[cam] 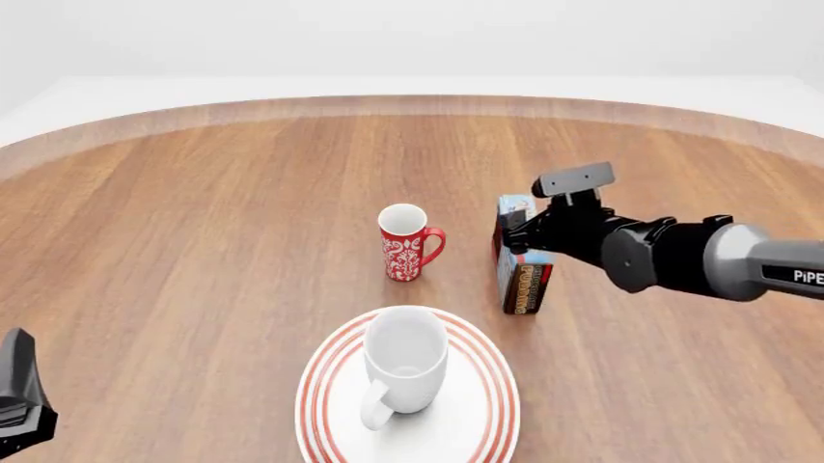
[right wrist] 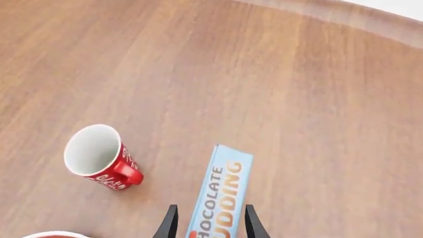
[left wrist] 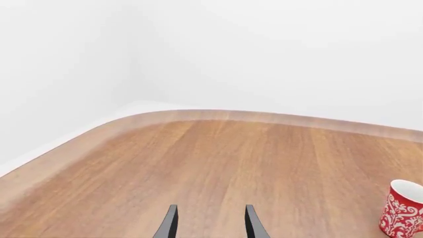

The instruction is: Pick up the white mug and put it on the plate, and put the chocolate pudding to the right of the plate.

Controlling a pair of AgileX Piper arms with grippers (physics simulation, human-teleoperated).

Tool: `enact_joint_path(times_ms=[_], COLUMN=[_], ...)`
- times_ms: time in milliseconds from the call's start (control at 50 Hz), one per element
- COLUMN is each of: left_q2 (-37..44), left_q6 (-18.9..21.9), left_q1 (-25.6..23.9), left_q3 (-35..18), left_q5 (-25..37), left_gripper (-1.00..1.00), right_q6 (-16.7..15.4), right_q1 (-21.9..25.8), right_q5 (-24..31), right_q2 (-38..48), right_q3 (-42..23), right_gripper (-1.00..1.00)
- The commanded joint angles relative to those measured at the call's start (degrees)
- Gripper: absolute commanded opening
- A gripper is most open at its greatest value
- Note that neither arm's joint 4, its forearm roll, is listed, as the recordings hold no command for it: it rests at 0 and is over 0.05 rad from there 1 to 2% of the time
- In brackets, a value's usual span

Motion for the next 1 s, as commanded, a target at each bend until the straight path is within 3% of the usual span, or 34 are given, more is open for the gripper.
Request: enact_joint_path(times_ms=[20, 1000], left_q2=[0.0, 0.0], left_q6=[-0.1, 0.0], left_q1=[0.1, 0.5], left_q3=[0.0, 0.0], left_q5=[0.1, 0.4], left_gripper=[1.0, 1.0], right_q6=[0.1, 0.5], right_q1=[-0.1, -0.6], right_q5=[-0.5, -2.0], right_q2=[1.1, 4.8], right_q3=[-0.1, -0.8], right_gripper=[1.0, 1.0])
